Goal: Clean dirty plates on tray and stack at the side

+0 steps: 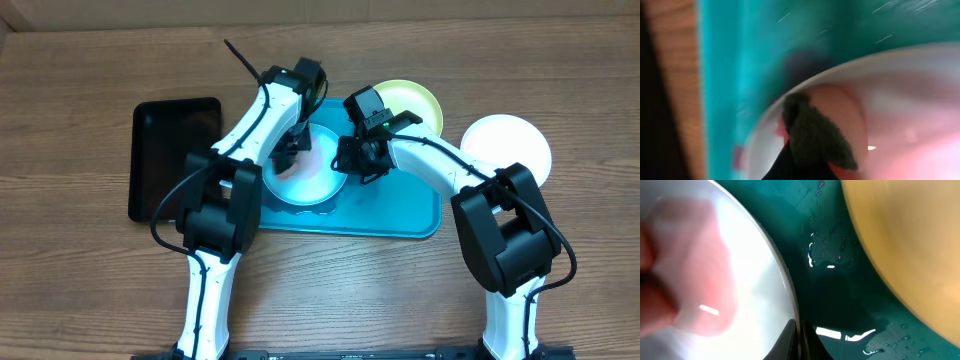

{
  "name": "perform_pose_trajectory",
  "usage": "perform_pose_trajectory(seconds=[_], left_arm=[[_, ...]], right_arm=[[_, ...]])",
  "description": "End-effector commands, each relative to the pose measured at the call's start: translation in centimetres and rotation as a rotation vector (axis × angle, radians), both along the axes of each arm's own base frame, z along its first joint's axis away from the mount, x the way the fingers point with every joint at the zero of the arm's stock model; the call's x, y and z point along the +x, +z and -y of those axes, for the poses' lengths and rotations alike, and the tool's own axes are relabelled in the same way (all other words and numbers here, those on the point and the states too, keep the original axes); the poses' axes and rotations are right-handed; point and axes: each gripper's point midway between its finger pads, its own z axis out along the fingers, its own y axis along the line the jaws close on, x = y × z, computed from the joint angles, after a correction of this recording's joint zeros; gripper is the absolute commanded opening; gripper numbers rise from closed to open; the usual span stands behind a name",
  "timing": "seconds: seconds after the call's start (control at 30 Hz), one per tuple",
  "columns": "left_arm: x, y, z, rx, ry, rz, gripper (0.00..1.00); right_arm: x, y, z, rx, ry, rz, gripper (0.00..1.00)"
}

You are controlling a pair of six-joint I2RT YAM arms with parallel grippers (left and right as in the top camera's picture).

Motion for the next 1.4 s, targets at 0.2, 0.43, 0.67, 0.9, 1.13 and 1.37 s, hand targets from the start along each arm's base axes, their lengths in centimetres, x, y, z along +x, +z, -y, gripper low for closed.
perform_pose_trajectory(seconds=[0.2,0.43,0.67,0.9,1.13,1.37], left_arm=[[-4.1,-1.3,6.1,-0.446,-0.417,-0.265,0.04],[-3.8,-0.3,10.2,-0.688,-0.536,-0.218,0.04],[1.6,-1.7,7.0,-0.421,-0.316,-0.017,0.04],[4.6,-0.7,-0.9,0.035,0.095,0.217,0.04],[0.8,-1.4,0.1,-0.035,0.058,0.025,0.04],[-4.7,-0.9,7.5,-0.521,-0.307,-0.279,0.04]], right_arm=[[0.7,0.5,0.3,-0.004,-0.011,0.020,0.04],[0.7,0.5,0.3,-0.005,-0.011,0.019,0.04],[0.7,0.5,0.3,-0.005,-0.011,0.019,0.04],[0.6,0.4,0.3,-0.007,-0.011,0.015,0.04],[0.6,0.4,0.4,-0.006,-0.012,0.016,0.04],[0.8,0.4,0.6,-0.006,-0.018,0.015,0.04]])
